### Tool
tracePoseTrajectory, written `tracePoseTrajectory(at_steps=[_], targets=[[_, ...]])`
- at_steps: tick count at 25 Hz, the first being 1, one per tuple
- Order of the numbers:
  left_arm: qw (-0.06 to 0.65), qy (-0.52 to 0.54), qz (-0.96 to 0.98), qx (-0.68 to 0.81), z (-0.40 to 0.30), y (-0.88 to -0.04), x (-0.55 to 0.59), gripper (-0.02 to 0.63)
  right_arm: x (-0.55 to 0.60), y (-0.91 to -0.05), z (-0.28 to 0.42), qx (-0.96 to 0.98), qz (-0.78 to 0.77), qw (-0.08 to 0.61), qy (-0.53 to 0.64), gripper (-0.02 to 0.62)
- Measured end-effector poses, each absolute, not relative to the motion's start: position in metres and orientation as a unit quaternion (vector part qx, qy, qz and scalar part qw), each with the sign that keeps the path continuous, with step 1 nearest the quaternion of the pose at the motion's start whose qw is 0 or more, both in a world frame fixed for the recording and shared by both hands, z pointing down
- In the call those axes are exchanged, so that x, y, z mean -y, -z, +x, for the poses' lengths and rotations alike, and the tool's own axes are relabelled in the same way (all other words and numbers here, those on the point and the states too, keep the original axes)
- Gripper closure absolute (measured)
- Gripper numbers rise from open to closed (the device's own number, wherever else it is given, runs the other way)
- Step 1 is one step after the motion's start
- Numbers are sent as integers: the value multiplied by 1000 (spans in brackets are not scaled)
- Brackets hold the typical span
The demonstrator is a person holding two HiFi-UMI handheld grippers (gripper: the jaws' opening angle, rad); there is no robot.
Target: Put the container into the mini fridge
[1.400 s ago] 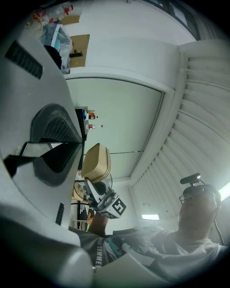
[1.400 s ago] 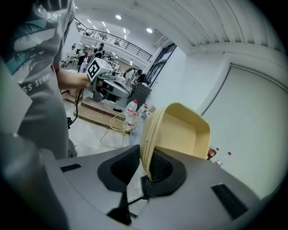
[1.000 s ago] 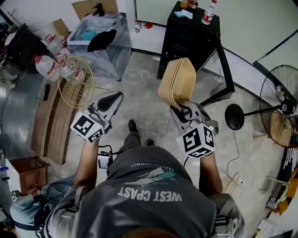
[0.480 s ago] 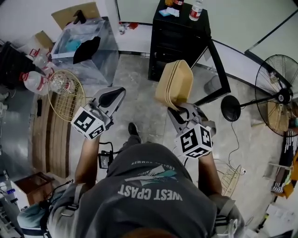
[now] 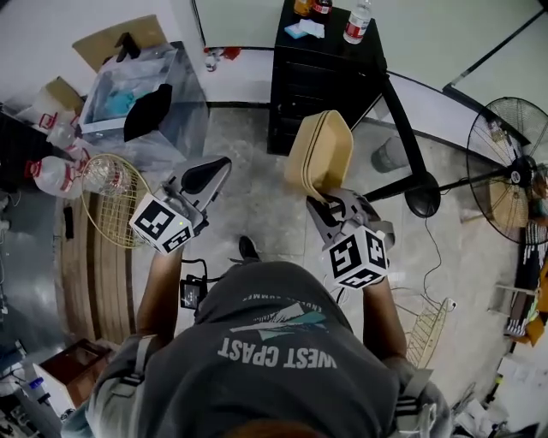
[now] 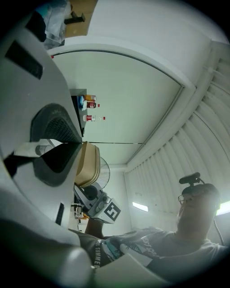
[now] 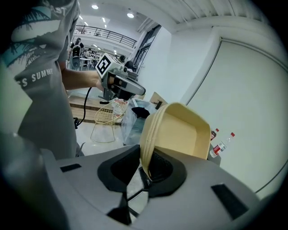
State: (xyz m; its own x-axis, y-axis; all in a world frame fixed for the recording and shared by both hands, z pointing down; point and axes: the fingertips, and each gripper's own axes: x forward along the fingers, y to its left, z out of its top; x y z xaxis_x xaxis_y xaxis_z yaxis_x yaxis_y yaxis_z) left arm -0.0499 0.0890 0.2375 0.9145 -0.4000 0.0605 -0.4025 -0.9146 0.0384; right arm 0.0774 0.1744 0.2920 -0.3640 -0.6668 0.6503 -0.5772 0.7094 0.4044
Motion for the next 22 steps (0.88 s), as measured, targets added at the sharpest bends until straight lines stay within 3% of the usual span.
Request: tracePoseTrajectory(at_steps=[22], targets=[[53,-25,987,150,-58,-261,2,589,-72,-333,85,789,408,459,31,526]])
